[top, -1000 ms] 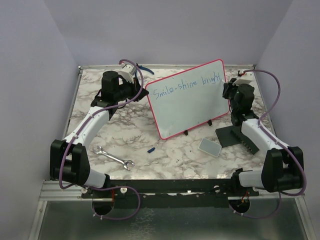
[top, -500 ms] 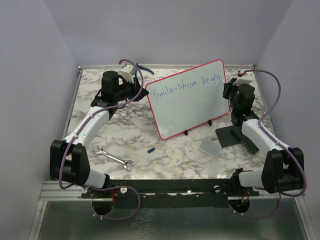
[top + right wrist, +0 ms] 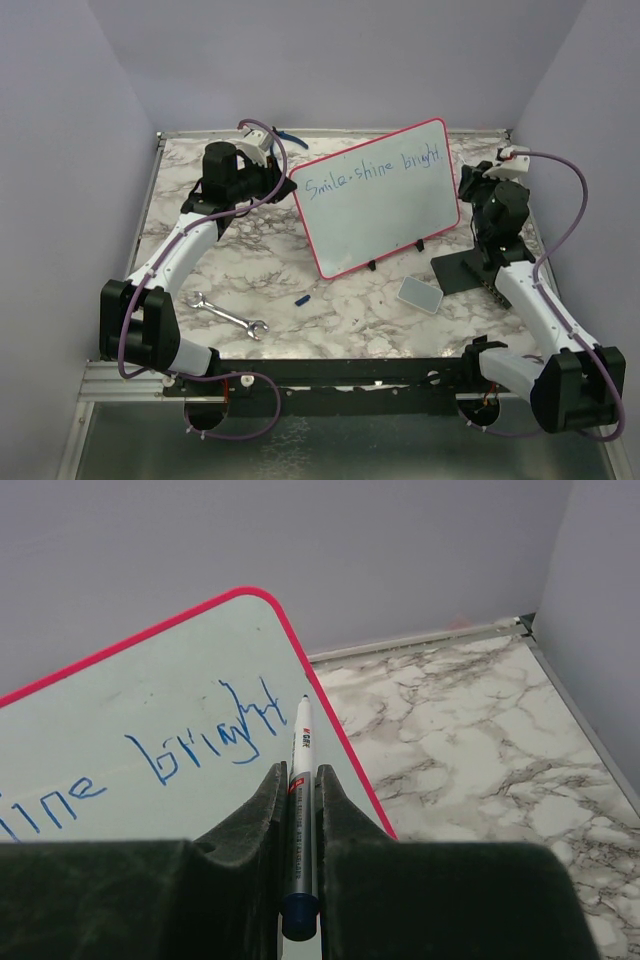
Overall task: Write a sentence on the whiteboard
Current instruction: Write a sentence on the whiteboard, then close the whiteboard marker at the center of the board.
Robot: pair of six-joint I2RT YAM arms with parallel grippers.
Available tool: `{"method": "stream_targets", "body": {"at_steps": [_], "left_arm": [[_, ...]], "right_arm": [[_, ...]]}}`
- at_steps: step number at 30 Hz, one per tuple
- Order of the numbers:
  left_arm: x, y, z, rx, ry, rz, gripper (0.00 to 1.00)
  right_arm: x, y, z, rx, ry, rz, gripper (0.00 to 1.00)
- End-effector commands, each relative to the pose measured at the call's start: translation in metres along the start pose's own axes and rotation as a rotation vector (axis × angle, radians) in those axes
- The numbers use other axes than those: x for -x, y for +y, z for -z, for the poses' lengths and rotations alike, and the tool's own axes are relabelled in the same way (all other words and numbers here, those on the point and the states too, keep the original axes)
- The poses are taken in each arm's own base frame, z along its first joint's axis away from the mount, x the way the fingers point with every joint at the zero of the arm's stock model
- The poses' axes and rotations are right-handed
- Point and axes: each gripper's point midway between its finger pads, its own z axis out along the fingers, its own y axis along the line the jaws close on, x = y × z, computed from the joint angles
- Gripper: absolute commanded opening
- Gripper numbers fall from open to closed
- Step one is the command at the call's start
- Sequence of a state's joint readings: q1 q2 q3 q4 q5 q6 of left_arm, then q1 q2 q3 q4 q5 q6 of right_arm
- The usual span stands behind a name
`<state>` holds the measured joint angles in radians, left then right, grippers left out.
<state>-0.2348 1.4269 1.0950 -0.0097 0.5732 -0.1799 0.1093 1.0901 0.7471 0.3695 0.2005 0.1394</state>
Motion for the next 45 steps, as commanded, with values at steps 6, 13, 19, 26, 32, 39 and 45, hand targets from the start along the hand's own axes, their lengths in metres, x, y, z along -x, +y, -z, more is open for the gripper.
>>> {"method": "stream_targets", "body": {"at_steps": [6, 13, 19, 26, 32, 39, 45], "left_arm": [[0.009, 0.005, 0.005, 0.032, -0.032, -0.051, 0.37], [0.005, 0.007, 0.008, 0.053, -0.017, -0.045, 0.53], [0.003, 0.008, 0.009, 0.061, -0.015, -0.048, 0.63], [0.003, 0.01, 0.009, 0.071, -0.014, -0.049, 0.67], [-0.002, 0.006, 0.005, 0.054, 0.001, -0.053, 0.64], [0.005, 0.007, 0.008, 0.087, -0.028, -0.059, 0.66], [0.02, 0.0, 0.014, 0.084, -0.088, -0.057, 0.7]], "right_arm": [[-0.001, -0.01, 0.015, -0.036, 0.02, -0.003, 0.01], [0.004, -0.009, 0.019, -0.026, 0.01, -0.006, 0.01], [0.007, -0.008, 0.021, -0.022, 0.005, -0.004, 0.01], [0.009, -0.008, 0.023, -0.018, -0.003, -0.001, 0.01], [0.006, -0.008, 0.022, -0.02, 0.005, 0.003, 0.01], [0.002, -0.007, 0.02, -0.013, 0.015, 0.003, 0.01], [0.006, -0.006, 0.022, -0.001, 0.005, 0.009, 0.01]]}}
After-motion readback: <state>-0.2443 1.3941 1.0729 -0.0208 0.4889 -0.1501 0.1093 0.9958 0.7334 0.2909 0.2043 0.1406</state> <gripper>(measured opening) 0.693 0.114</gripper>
